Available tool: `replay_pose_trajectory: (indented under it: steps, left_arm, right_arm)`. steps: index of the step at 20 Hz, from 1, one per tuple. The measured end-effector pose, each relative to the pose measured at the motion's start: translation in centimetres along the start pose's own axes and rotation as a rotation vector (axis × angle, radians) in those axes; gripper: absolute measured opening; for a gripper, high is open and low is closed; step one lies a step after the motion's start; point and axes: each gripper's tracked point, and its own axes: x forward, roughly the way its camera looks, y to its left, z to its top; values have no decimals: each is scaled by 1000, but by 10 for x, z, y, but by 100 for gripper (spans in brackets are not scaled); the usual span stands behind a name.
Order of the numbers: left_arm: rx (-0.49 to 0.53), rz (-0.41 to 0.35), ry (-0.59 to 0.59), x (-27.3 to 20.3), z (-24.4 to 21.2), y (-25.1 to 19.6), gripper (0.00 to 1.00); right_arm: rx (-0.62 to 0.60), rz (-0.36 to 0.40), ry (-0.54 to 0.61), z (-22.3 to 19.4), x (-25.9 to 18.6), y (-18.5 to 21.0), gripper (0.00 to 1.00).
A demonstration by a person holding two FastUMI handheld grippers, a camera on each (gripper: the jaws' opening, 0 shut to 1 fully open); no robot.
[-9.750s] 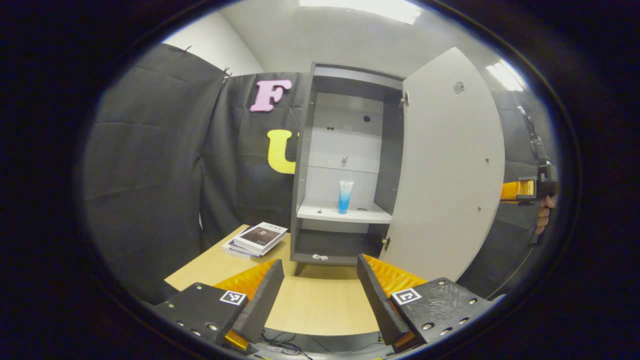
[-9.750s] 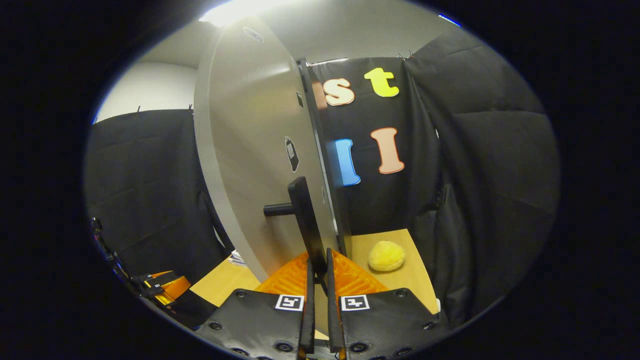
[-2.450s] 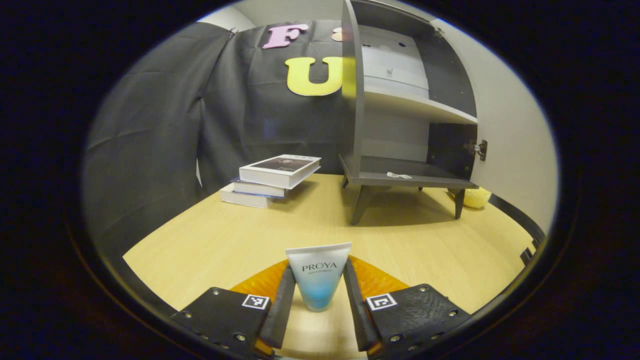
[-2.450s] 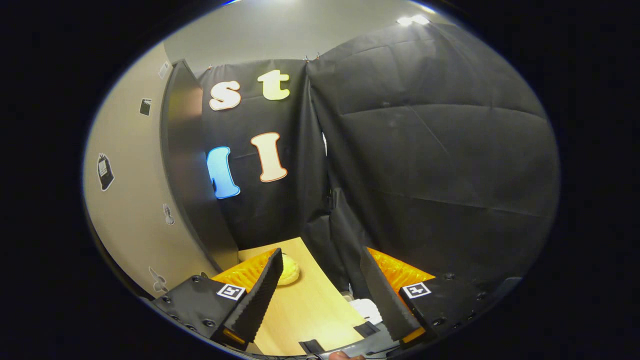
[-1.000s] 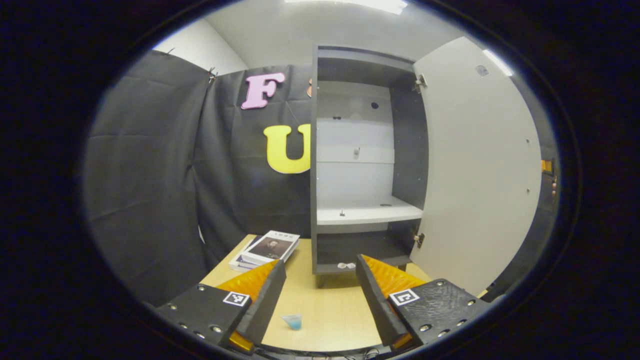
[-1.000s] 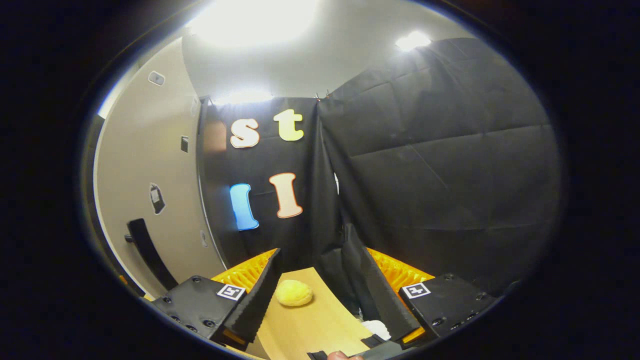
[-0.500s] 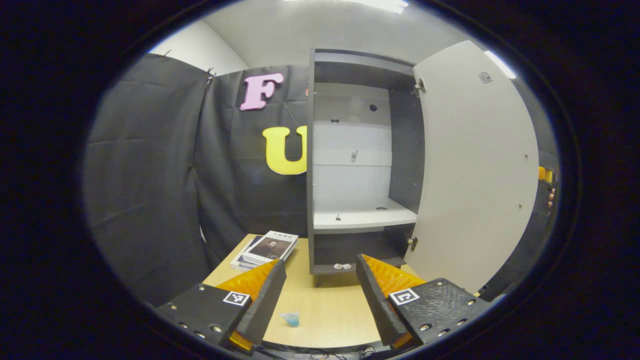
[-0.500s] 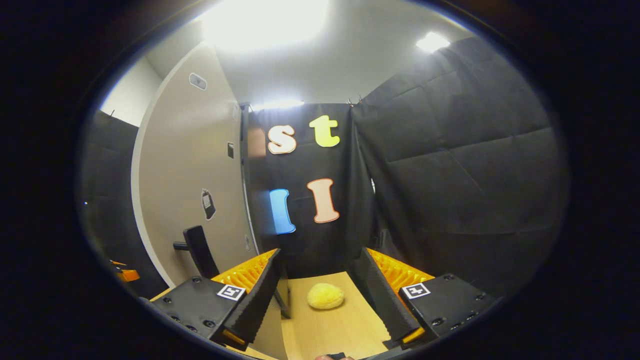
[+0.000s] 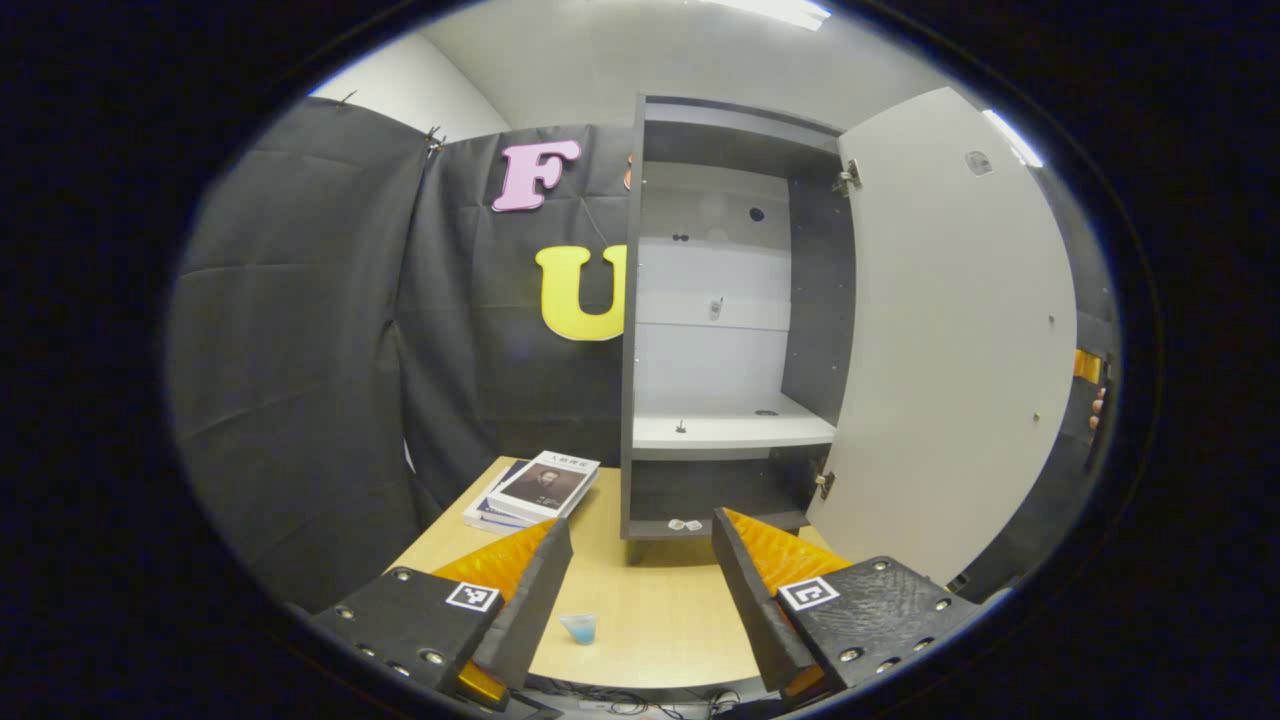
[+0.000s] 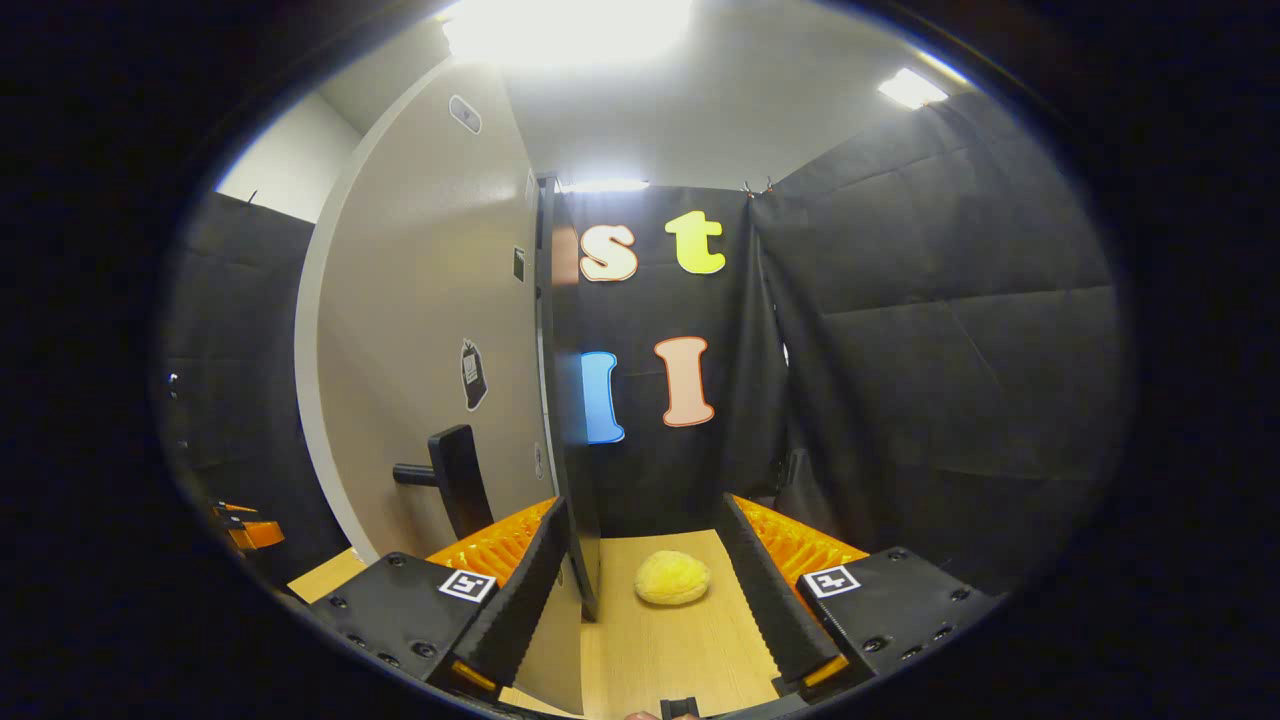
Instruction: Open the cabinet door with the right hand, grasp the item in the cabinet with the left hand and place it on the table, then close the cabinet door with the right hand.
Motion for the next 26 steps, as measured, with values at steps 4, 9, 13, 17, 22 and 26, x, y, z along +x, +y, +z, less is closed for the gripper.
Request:
replay_pose_trajectory:
  steps: [4, 9, 13, 17, 22, 26]
  left_arm:
    - [24, 15, 1, -9, 1, 7, 85]
    - [24, 40, -1, -15, 1, 21, 86]
    - [5, 50, -8, -20, 3, 31, 86]
    - [-18, 74, -14, -28, -3, 43, 86]
    - [-27, 110, -13, -38, -8, 61, 86]
    - [-41, 135, -14, -45, -10, 75, 86]
  right_arm:
    - [-25, 30, -2, -1, -1, 18, 96]
    - [59, 116, 25, -10, -3, 54, 89]
    - [78, 197, 56, -13, 1, 88, 89]
    - [57, 241, 65, -12, 3, 114, 96]
    - [14, 297, 69, -12, 11, 143, 96]
    - [26, 341, 90, -15, 18, 174, 96]
